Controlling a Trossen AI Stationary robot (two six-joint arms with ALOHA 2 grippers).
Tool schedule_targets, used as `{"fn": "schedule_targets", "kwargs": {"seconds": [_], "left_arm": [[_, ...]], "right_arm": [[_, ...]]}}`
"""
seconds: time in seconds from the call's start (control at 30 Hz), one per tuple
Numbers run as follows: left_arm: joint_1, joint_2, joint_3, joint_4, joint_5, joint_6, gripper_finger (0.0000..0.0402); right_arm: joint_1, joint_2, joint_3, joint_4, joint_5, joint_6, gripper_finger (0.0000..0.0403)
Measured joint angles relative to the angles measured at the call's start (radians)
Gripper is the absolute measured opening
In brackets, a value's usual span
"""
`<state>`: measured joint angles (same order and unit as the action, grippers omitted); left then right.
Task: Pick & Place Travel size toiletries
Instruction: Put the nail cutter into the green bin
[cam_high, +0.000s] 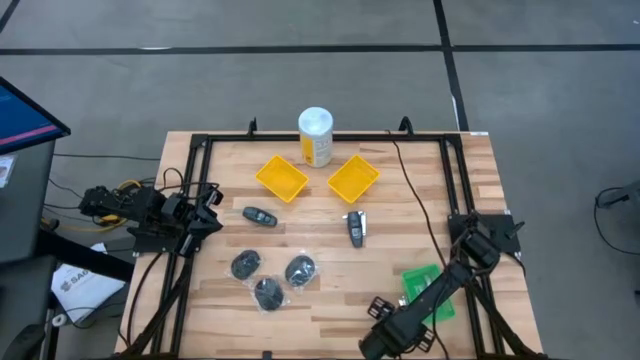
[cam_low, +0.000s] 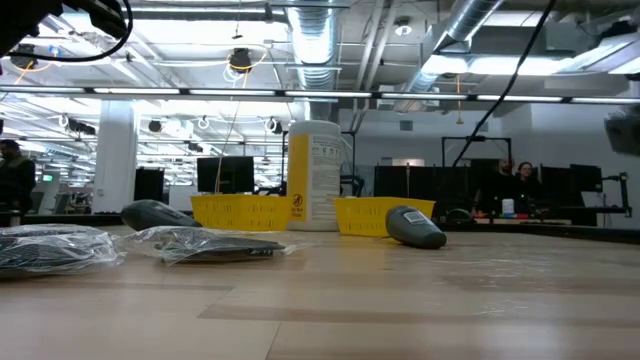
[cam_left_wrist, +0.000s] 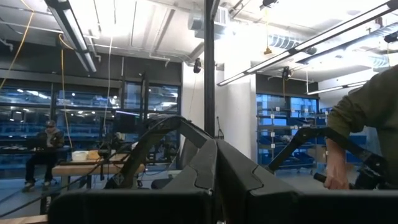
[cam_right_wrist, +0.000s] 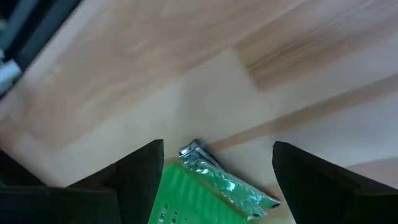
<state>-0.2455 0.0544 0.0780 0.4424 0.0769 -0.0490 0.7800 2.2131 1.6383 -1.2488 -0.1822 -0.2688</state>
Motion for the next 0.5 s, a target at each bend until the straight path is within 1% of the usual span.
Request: {"fn": "schedule_targets", "kwargs": {"seconds": [0.17, 0.37, 0.5], "left_arm": [[0.000, 0.000, 0.000, 0.000, 0.000, 0.000, 0.0002], [0.000, 0.000, 0.000, 0.002, 0.000, 0.000, 0.0002], [0.000, 0.000, 0.000, 0.002, 0.000, 0.000, 0.0002]], "right_arm": [[0.006, -0.005, -0.042, 0.003, 0.000, -0.019, 0.0286], [-0.002, -0.006, -0.048, 0.004, 0.015, -0.018, 0.0286], [-0.018, -0.008, -0.049, -0.027, 0.029, 0.027, 0.0286]]}}
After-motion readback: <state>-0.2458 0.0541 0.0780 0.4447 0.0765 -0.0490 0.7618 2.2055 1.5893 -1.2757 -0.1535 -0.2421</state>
